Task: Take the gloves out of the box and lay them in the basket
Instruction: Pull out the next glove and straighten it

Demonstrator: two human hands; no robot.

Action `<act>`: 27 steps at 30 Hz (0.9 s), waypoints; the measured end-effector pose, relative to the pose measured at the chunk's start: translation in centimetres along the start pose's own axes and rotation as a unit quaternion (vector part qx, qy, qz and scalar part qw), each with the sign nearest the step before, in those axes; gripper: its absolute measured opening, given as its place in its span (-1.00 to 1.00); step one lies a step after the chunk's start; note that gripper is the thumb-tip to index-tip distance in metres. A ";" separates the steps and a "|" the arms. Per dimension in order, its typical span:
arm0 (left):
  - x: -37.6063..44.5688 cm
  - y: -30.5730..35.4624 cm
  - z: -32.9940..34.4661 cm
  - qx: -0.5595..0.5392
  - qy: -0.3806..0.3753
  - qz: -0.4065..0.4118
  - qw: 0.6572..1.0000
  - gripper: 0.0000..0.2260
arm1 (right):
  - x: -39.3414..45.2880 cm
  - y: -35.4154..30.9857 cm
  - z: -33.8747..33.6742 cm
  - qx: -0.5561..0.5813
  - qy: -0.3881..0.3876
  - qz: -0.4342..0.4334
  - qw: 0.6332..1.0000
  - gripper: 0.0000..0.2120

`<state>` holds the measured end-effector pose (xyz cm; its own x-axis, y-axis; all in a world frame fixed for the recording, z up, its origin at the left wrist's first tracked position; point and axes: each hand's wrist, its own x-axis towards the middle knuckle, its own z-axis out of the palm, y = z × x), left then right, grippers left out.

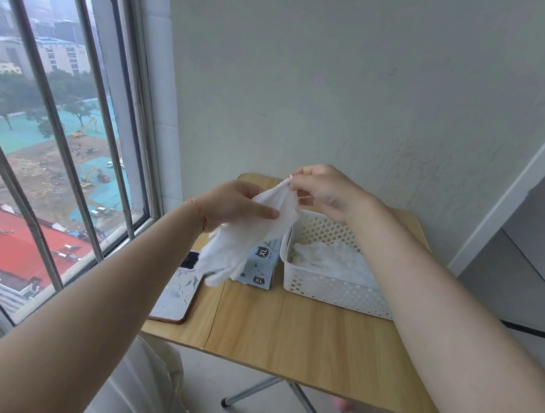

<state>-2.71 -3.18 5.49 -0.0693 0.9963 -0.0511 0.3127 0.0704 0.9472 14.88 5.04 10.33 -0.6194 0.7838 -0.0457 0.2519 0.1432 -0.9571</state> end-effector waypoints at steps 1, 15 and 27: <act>-0.1 -0.2 -0.1 0.012 -0.023 -0.014 1.000 -0.58 | 0.1 0.0 0.2 0.009 0.015 -0.004 1.000 -0.88; -0.8 -3.5 -1.0 -0.171 -0.023 -0.054 0.983 -0.76 | 1.2 0.2 1.2 -0.174 0.165 -0.055 0.969 -0.88; 1.4 -2.5 -1.0 -0.030 0.178 -0.097 0.979 -0.77 | 2.9 1.1 2.5 0.146 0.173 0.087 0.970 -0.78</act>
<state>-4.54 -2.04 3.34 -0.4516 0.8830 -0.1281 0.2053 0.2426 0.9482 11.44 5.97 8.46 -0.2872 0.9439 -0.1631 0.0776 -0.1468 -0.9861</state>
